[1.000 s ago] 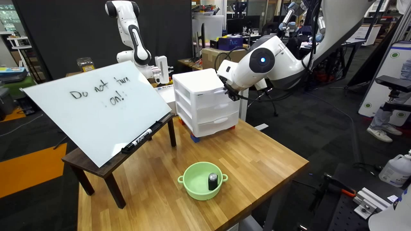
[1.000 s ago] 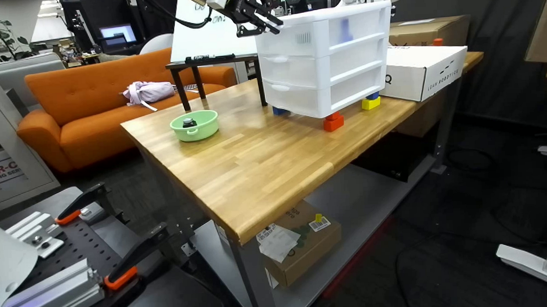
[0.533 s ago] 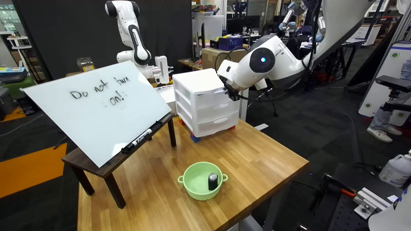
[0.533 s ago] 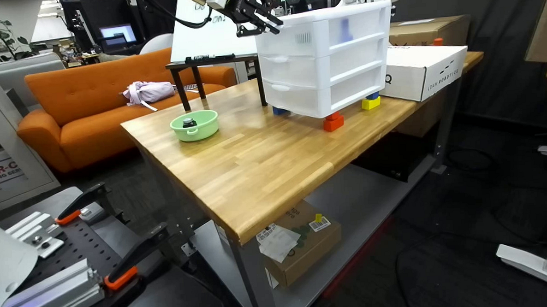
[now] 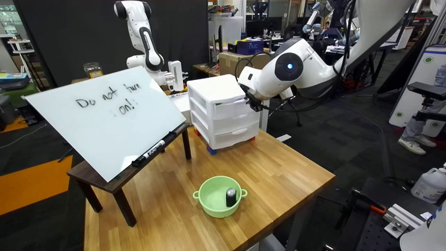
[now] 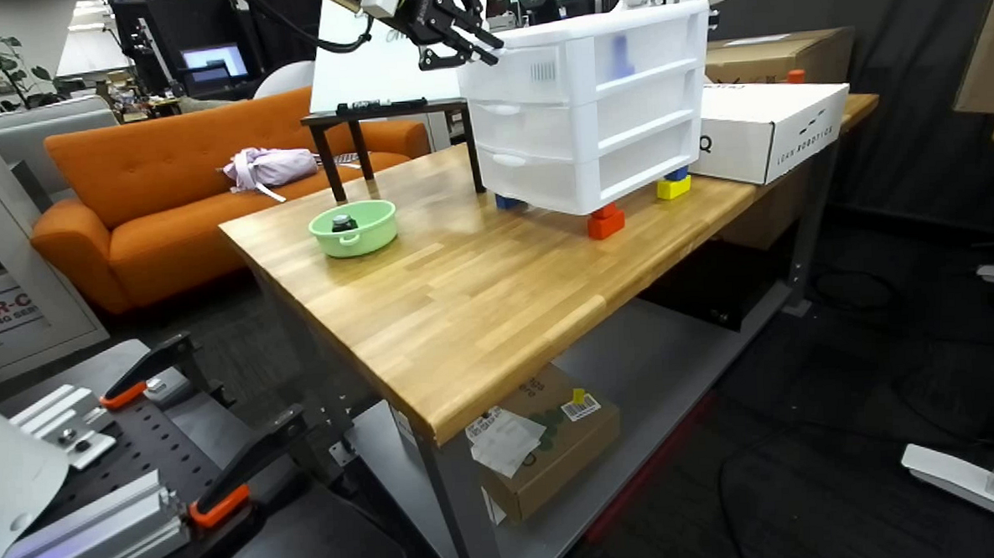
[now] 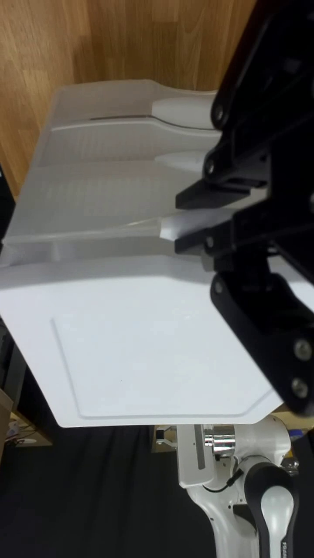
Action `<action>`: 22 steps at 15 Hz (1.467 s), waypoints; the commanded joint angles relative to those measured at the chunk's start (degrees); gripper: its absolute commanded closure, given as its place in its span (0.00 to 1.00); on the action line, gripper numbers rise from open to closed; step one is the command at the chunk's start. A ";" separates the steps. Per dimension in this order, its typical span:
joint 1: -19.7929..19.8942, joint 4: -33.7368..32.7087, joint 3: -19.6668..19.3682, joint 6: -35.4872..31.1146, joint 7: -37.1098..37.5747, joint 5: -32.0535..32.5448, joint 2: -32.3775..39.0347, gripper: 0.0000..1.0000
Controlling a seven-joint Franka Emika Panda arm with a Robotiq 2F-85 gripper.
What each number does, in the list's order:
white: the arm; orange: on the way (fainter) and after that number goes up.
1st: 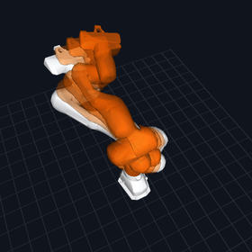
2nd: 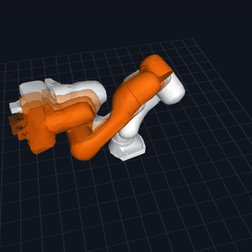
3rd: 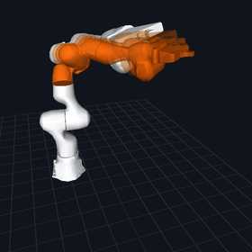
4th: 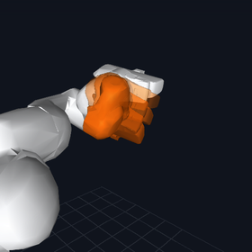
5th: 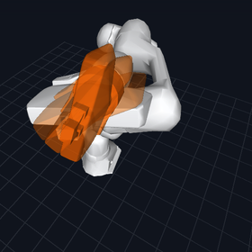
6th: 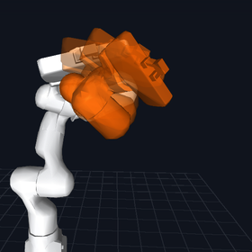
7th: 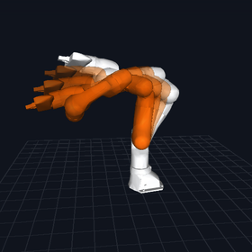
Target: Open the top drawer of the chest of drawers on the table
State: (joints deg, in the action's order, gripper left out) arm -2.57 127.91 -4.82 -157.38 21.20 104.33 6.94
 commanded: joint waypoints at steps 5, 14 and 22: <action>-1.66 8.95 0.81 2.28 3.83 2.68 -5.47 0.95; -4.96 17.07 3.08 7.71 12.64 5.74 -10.25 0.95; -4.99 22.16 5.81 9.73 13.74 5.25 -16.30 0.95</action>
State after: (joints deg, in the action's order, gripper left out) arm -8.03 147.99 -0.16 -147.77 34.87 109.11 -7.41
